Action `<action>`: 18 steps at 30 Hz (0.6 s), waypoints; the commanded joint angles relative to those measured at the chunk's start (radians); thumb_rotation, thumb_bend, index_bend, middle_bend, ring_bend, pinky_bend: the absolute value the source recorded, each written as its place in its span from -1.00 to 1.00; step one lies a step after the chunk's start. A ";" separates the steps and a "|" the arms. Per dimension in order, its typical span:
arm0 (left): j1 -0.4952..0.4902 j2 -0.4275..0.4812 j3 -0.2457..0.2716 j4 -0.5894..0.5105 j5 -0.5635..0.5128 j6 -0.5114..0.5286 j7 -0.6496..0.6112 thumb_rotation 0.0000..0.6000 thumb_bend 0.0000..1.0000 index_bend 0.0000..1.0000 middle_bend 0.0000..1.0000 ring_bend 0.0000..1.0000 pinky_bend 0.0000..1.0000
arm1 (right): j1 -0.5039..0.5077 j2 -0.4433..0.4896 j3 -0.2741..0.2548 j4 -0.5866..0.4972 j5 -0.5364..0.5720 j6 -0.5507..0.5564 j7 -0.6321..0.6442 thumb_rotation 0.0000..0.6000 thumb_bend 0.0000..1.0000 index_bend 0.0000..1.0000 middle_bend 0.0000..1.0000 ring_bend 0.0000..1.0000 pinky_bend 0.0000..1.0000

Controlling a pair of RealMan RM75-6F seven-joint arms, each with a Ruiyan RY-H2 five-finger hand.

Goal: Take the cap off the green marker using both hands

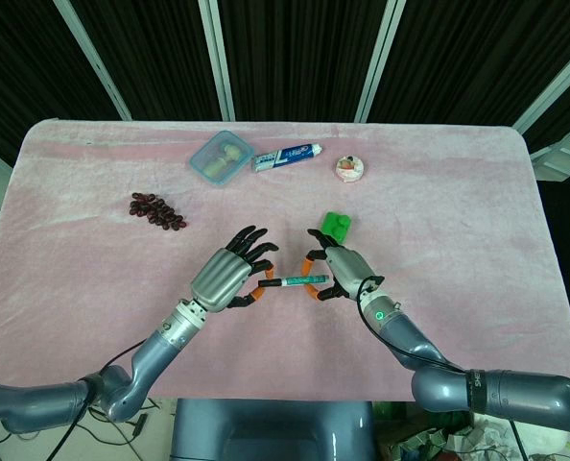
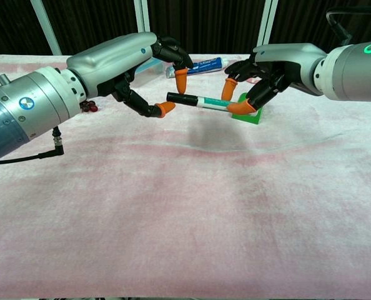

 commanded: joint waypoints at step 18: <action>0.012 0.008 -0.003 -0.009 -0.002 0.024 -0.017 1.00 -0.11 0.08 -0.53 -1.00 -0.88 | -0.019 0.010 -0.005 0.006 -0.017 -0.007 0.027 1.00 -0.12 0.73 -1.00 -0.98 -0.68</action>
